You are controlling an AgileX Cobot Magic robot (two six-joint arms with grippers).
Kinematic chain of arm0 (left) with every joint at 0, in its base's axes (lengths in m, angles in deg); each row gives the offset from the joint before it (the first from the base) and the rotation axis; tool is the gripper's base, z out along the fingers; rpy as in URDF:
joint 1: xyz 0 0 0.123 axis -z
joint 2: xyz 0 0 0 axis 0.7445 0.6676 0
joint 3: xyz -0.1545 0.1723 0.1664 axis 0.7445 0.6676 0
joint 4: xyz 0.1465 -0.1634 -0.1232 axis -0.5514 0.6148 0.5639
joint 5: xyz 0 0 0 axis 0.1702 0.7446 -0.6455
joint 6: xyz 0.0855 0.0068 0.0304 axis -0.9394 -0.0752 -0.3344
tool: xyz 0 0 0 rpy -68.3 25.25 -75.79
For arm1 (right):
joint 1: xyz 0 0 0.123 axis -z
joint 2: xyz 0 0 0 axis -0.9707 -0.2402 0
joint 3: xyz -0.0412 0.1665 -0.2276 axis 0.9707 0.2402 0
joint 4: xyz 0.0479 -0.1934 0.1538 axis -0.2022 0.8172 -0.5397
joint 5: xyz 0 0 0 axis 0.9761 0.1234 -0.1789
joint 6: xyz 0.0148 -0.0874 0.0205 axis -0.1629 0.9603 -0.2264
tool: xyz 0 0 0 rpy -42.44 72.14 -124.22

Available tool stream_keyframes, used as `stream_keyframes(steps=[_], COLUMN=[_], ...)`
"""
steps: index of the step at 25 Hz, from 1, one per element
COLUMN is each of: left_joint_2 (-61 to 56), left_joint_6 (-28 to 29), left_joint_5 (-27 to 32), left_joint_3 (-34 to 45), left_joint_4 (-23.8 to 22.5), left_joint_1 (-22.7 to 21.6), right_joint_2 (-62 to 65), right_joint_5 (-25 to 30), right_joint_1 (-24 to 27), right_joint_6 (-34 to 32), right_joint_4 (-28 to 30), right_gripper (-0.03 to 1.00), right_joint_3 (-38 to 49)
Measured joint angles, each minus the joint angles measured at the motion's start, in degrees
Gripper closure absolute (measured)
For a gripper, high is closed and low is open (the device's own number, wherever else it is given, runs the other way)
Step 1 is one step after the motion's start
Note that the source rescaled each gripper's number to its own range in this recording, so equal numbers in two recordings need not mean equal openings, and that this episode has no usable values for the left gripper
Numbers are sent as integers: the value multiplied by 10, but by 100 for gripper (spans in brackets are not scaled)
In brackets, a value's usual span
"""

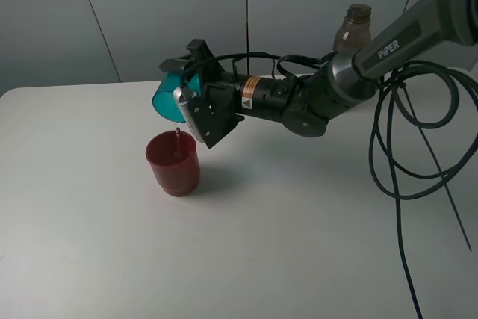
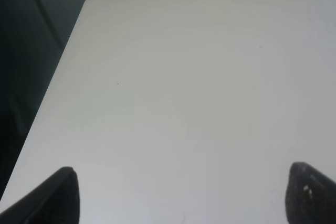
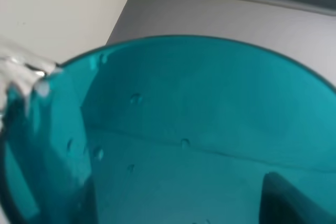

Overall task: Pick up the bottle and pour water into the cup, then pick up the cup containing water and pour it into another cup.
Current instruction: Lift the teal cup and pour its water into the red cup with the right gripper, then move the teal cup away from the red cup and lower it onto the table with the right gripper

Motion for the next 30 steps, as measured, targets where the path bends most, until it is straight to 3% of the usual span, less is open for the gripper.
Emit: stream_keyframes(steps=[21, 25, 30], left_joint_2=[0, 0, 0], left_joint_6=[0, 0, 0], left_joint_5=[0, 0, 0], left_joint_3=[0, 0, 0], left_joint_4=[0, 0, 0], left_joint_1=[0, 0, 0], right_joint_2=[0, 6, 57], right_joint_5=[-17, -1, 51], right_joint_1=[-11, -11, -11], right_joint_6=[24, -46, -218], right_joint_4=[3, 2, -15], right_gripper=[90, 90, 90], right_joint_3=[-2, -1, 25])
